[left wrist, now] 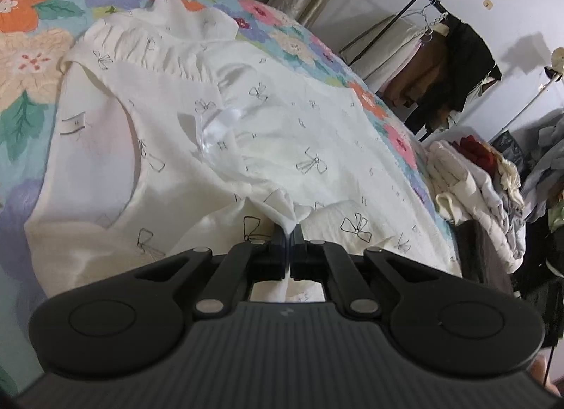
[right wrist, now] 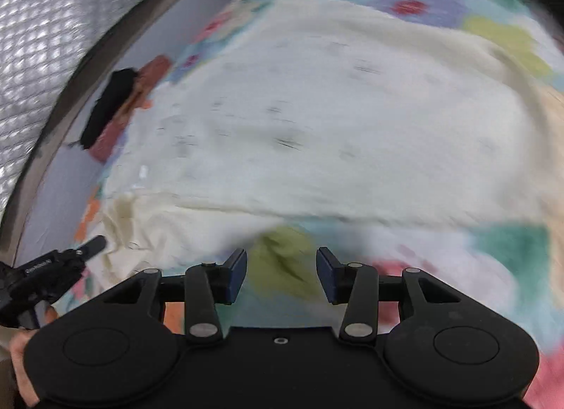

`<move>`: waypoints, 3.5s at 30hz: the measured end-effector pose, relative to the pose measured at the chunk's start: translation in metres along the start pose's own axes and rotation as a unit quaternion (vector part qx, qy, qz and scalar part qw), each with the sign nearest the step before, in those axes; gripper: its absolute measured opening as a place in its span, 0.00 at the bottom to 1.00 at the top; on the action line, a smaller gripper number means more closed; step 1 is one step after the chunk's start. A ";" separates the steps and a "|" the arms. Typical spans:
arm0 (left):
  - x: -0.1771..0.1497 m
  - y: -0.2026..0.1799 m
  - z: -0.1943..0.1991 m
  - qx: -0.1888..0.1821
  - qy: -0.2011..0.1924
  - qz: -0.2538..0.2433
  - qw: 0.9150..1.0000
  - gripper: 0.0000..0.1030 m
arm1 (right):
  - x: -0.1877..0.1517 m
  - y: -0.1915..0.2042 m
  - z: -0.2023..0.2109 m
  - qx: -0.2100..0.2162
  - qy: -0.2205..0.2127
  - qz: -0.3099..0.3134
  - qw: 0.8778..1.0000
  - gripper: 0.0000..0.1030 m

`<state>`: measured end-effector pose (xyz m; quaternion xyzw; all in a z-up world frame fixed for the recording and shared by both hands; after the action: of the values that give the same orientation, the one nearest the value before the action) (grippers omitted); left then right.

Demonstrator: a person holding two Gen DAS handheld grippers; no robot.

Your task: Fold clothes

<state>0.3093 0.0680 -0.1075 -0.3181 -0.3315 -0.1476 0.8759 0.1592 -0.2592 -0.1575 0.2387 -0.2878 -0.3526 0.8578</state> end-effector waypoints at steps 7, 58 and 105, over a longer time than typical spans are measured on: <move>-0.001 0.001 0.003 0.010 -0.001 -0.007 1.000 0.01 | 0.011 -0.034 0.004 -0.014 -0.033 -0.093 0.995 0.62; 0.005 0.022 -0.002 0.043 -0.030 0.016 0.999 0.02 | 0.022 -0.104 0.007 0.050 -0.166 -0.403 0.899 0.67; 0.131 0.166 -0.031 0.103 -0.020 0.112 0.988 0.56 | 0.249 0.115 -0.131 -0.003 -0.127 0.128 0.984 0.51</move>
<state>0.4987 0.1664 -0.1133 -0.2646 -0.3242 -0.0072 0.9082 0.4458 -0.3437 -0.1005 0.1502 -0.4218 -0.2682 0.8530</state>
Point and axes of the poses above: each gripper's, at about its wrist camera, not at the fingertips, and z roughly against the way its jaws point, y to its left, x to its top, the point moved 5 cm from there along -z, roughly the way its jaws point, and after that the axes turned 10 degrees about -z, right-handed, at the moved point
